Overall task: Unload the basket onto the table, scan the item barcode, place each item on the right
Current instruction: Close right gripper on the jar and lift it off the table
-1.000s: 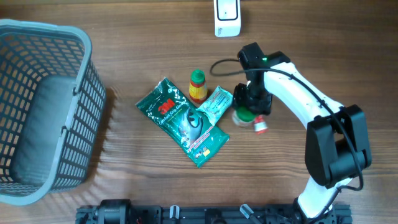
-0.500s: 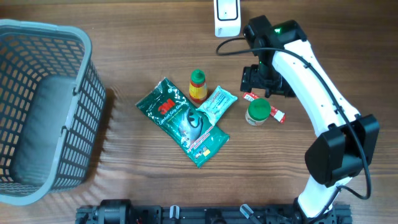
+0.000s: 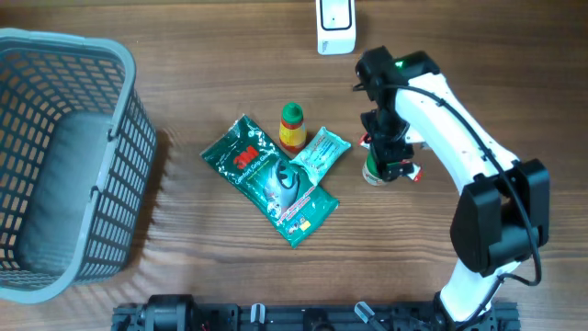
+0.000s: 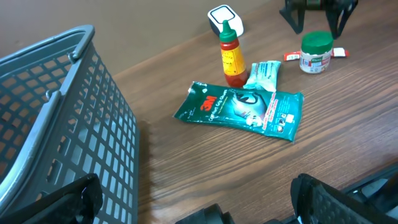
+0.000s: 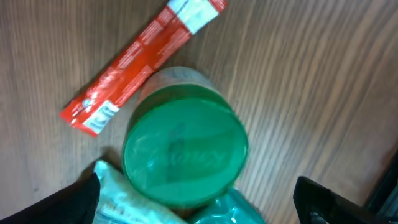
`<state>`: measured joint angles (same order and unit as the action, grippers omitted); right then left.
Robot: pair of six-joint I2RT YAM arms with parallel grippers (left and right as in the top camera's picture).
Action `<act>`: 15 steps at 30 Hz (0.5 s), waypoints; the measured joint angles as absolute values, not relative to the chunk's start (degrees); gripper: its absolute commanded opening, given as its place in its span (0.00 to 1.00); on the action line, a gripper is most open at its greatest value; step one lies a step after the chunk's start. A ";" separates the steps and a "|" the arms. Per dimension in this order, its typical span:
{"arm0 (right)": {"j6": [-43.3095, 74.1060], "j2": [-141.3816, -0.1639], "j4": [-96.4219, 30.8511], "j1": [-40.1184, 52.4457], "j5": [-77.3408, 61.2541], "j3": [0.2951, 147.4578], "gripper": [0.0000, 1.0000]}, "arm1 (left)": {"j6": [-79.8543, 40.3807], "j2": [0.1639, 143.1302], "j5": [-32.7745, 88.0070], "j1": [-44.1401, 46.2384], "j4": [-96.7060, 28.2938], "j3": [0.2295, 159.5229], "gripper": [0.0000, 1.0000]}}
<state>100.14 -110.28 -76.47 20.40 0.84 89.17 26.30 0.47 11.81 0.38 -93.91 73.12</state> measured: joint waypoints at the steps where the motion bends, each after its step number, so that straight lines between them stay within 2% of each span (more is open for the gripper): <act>1: 100.51 -110.28 -74.15 20.40 0.67 87.50 1.00 | 26.30 0.47 11.81 0.38 -93.91 73.12 1.00; 4: 102.76 -110.34 -66.92 20.32 0.12 81.10 0.99 | 26.30 0.45 11.79 0.38 -93.89 73.12 1.00; 7: 103.48 -110.39 -65.08 20.03 -0.01 78.98 0.70 | 26.30 0.47 11.81 0.38 -93.91 73.12 1.00; 10: 99.66 -110.34 -64.88 19.92 0.01 78.78 0.63 | 26.30 0.47 11.79 0.38 -93.91 73.12 1.00; 15: 81.47 -110.26 -64.84 19.73 0.05 78.78 0.63 | 26.30 0.47 11.81 0.38 -93.89 73.12 1.00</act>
